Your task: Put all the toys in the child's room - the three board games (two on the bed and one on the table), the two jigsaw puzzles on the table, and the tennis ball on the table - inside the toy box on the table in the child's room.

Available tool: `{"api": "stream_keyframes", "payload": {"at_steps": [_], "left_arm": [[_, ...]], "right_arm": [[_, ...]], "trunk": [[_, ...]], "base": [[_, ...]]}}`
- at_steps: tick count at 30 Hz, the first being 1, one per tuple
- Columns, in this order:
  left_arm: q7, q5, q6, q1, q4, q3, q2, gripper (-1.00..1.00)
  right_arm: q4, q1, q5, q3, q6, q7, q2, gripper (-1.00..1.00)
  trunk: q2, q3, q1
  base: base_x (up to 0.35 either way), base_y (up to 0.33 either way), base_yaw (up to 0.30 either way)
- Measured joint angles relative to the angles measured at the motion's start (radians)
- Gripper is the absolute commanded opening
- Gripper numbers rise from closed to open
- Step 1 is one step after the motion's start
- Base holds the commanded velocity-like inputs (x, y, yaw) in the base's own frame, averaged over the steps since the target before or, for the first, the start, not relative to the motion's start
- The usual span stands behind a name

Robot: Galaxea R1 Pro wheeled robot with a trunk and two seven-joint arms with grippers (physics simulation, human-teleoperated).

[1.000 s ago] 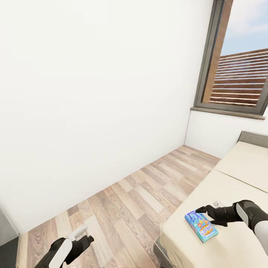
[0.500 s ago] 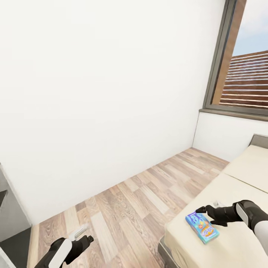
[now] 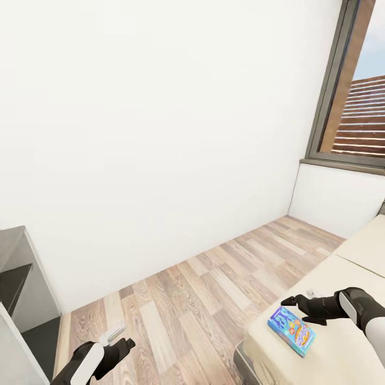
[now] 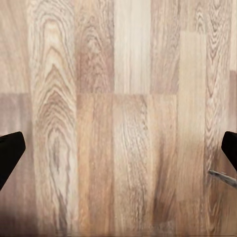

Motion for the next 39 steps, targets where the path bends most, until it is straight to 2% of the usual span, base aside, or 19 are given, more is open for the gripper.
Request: {"api": "stream_keyframes", "payload": {"at_steps": [6,19,39], "left_arm": [[0.000,0.000,0.000,0.000,0.000,0.000,0.000,1.00],[0.000,0.000,0.000,0.000,0.000,0.001,0.002,1.00],[0.000,0.000,0.000,0.000,0.000,0.001,0.001,1.00]], "right_arm": [[0.000,0.000,0.000,0.000,0.000,0.000,0.000,1.00],[0.000,0.000,0.001,0.000,0.000,0.000,0.000,1.00],[0.002,0.000,0.001,0.001,0.000,0.000,0.000,1.00]], "trunk": [[0.000,0.000,0.000],[0.000,0.009,0.000],[0.000,0.011,0.000]], "base": [[-0.190,-0.106,0.002],[-0.012,-0.006,0.119],[-0.058,-0.010,0.023]]}}
